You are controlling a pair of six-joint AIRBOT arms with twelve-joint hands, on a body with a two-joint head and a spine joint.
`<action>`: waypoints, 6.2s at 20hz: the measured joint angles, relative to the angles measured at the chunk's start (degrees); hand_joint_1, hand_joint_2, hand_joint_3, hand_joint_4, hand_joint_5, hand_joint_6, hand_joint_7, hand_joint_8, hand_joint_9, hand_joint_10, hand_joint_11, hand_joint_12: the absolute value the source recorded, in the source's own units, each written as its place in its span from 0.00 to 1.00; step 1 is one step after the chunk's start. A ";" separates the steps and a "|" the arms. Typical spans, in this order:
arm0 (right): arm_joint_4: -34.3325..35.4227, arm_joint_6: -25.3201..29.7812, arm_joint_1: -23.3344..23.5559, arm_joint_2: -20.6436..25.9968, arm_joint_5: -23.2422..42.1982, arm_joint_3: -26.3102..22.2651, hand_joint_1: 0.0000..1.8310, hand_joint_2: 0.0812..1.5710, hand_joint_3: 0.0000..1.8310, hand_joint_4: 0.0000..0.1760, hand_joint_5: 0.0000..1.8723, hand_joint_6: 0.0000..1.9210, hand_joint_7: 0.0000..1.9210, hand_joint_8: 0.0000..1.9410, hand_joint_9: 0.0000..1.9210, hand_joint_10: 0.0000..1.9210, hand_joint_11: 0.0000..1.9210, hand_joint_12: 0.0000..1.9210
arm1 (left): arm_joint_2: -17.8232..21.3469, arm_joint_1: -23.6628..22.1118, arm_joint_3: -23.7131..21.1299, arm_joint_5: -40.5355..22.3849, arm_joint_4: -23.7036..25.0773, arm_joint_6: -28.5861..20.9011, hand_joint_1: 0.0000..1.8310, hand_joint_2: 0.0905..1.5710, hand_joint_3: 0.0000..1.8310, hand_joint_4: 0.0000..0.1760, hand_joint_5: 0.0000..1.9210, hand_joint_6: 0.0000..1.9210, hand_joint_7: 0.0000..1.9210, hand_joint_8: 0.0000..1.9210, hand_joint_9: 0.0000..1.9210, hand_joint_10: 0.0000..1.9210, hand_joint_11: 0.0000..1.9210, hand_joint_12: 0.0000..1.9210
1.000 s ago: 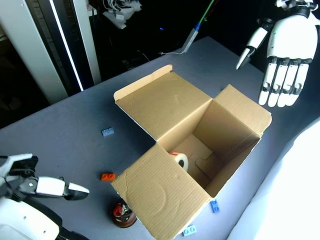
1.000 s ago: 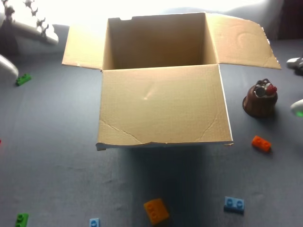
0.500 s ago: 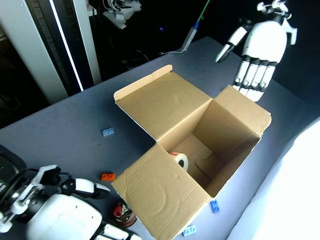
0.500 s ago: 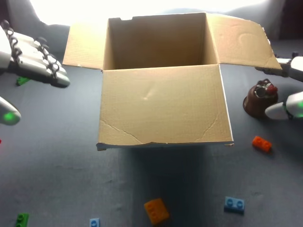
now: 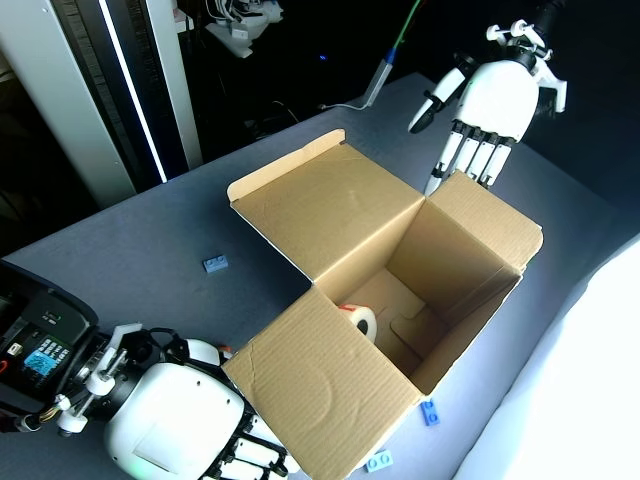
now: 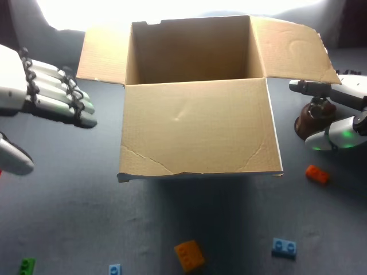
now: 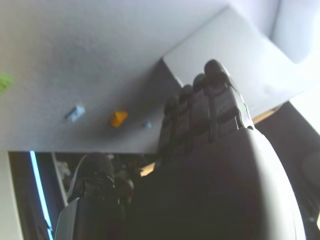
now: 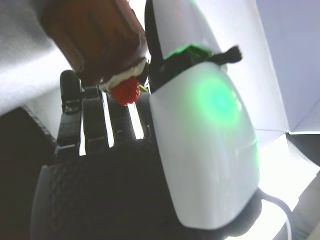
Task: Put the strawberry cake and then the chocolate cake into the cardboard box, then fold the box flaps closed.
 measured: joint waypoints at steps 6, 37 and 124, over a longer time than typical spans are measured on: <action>-0.09 -0.11 -0.46 -0.02 0.68 0.28 0.56 0.63 0.00 0.14 0.06 0.00 0.10 0.00 0.13 0.00 0.00 0.37 | 0.07 2.32 -0.15 1.42 -1.40 2.03 0.00 0.78 0.00 0.00 0.06 0.00 0.06 0.00 0.06 0.00 0.00 0.27; -0.37 -0.15 8.41 9.75 1.01 -1.38 0.65 0.74 0.00 0.00 0.49 0.54 0.40 0.72 0.29 0.64 0.12 0.93 | -0.31 1.66 -0.68 -1.33 -4.98 1.86 0.00 0.78 0.00 0.00 0.06 0.00 0.07 0.00 0.07 0.00 0.00 0.29; -11.50 -12.02 1.99 13.07 10.21 -10.27 0.14 0.83 0.00 0.00 0.42 0.36 0.42 0.39 0.31 0.60 0.18 0.90 | -4.61 -14.29 1.86 8.41 -0.17 3.04 0.19 0.85 0.00 0.00 0.36 0.43 0.38 0.56 0.31 0.76 0.16 0.98</action>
